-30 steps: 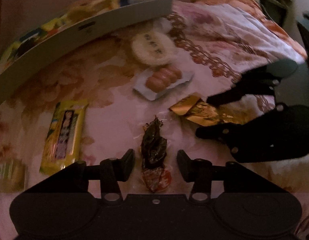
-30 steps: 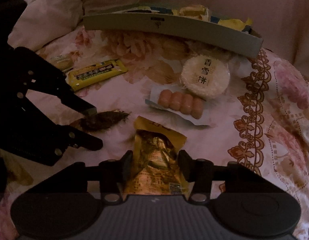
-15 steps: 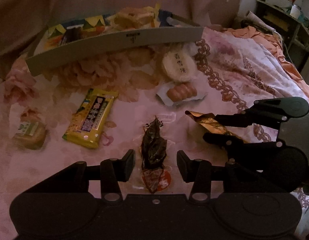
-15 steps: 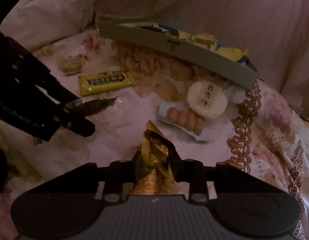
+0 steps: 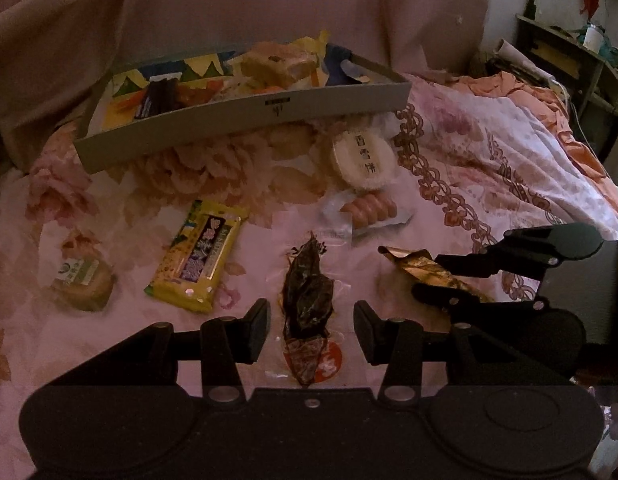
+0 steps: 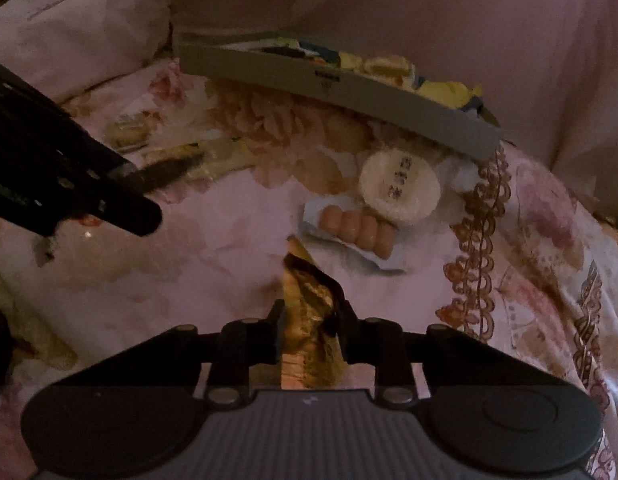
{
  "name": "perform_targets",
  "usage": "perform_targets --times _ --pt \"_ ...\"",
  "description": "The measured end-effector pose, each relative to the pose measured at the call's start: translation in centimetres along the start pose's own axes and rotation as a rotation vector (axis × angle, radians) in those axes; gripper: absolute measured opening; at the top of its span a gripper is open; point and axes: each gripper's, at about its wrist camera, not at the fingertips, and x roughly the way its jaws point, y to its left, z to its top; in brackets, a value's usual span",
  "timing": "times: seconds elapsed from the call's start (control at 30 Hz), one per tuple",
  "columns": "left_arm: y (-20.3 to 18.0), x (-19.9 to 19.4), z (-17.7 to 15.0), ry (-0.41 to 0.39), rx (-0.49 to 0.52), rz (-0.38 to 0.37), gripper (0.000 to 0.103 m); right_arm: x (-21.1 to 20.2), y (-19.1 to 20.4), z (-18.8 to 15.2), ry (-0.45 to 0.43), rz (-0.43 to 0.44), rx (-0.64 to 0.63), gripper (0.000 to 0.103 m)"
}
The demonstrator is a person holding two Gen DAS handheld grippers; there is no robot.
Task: Organize snacks
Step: 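Carry the meat packet and gold pouch into the grey box and open both tools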
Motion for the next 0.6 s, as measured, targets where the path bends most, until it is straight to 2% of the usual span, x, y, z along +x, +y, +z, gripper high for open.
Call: perform_targets --times 0.2,0.4,0.6 --pt "0.0 -0.3 0.2 -0.021 -0.012 0.003 0.048 -1.0 0.8 0.2 -0.048 -0.085 -0.076 0.021" --pt "0.3 -0.6 1.0 -0.038 -0.018 0.005 0.048 -2.1 1.8 0.8 -0.119 -0.15 -0.154 0.021" --pt "1.4 -1.9 3.3 -0.087 -0.01 0.018 0.048 -4.0 1.0 2.1 -0.257 -0.189 -0.126 0.021"
